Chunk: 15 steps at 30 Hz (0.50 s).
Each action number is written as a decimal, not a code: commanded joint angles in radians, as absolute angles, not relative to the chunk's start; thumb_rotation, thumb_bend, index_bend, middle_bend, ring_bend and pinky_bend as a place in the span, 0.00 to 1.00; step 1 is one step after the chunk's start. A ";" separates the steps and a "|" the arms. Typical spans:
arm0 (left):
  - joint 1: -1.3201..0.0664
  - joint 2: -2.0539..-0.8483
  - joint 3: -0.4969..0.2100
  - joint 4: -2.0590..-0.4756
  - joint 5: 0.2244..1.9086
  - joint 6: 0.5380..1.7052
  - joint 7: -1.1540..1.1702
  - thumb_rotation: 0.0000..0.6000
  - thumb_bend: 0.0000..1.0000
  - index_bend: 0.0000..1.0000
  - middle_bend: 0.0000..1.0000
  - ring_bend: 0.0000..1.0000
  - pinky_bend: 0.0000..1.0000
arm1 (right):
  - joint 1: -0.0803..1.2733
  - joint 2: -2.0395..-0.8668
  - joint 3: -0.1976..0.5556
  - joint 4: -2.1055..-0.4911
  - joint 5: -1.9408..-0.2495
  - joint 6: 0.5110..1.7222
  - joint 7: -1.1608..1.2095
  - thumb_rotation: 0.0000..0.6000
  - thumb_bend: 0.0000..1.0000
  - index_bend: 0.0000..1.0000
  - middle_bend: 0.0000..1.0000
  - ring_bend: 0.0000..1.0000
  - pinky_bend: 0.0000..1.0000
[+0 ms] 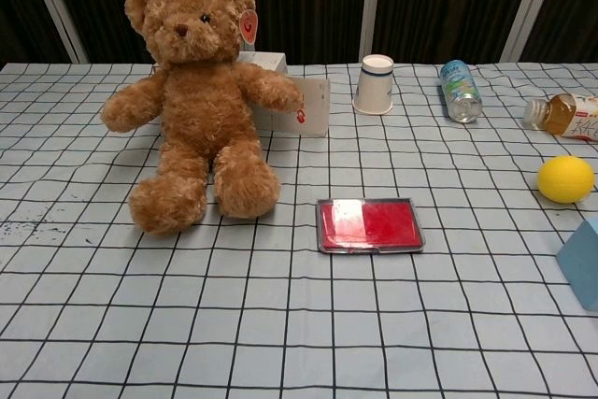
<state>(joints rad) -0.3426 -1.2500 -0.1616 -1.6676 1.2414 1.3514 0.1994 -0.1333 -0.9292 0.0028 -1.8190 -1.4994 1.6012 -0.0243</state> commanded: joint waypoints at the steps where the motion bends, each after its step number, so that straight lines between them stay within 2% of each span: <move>1: -0.432 -1.361 -0.238 -1.563 1.223 1.327 0.248 1.00 0.28 0.19 0.13 0.00 0.00 | -0.132 -0.928 0.002 -1.819 -1.498 1.597 -0.019 1.00 0.22 0.08 0.06 0.07 0.00; 8: -0.537 -1.505 -0.270 -1.378 1.175 1.262 0.395 1.00 0.28 0.20 0.13 0.00 0.00 | -0.130 -0.925 0.003 -1.814 -1.487 1.587 -0.006 1.00 0.22 0.08 0.06 0.07 0.00; 9: -0.548 -1.518 -0.272 -1.363 1.166 1.256 0.416 1.00 0.28 0.21 0.13 0.00 0.00 | -0.089 -0.927 0.035 -1.774 -1.454 1.540 0.016 1.00 0.22 0.08 0.06 0.07 0.00; 11: -0.565 -1.544 -0.276 -1.340 1.150 1.238 0.435 1.00 0.28 0.21 0.13 0.00 0.00 | -0.122 -0.924 -0.005 -1.788 -1.518 1.581 0.027 1.00 0.22 0.08 0.06 0.07 0.00; 15: -0.591 -1.585 -0.274 -1.295 1.142 1.217 0.455 1.00 0.28 0.22 0.14 0.00 0.00 | -0.132 -0.927 -0.010 -1.799 -1.512 1.589 0.008 1.00 0.22 0.08 0.06 0.07 0.00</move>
<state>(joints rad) -0.5777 -1.5691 -0.2714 -1.3113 1.1501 1.2293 0.4441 -0.1249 -0.9255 -0.0014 -1.7925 -1.5057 1.5809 0.0191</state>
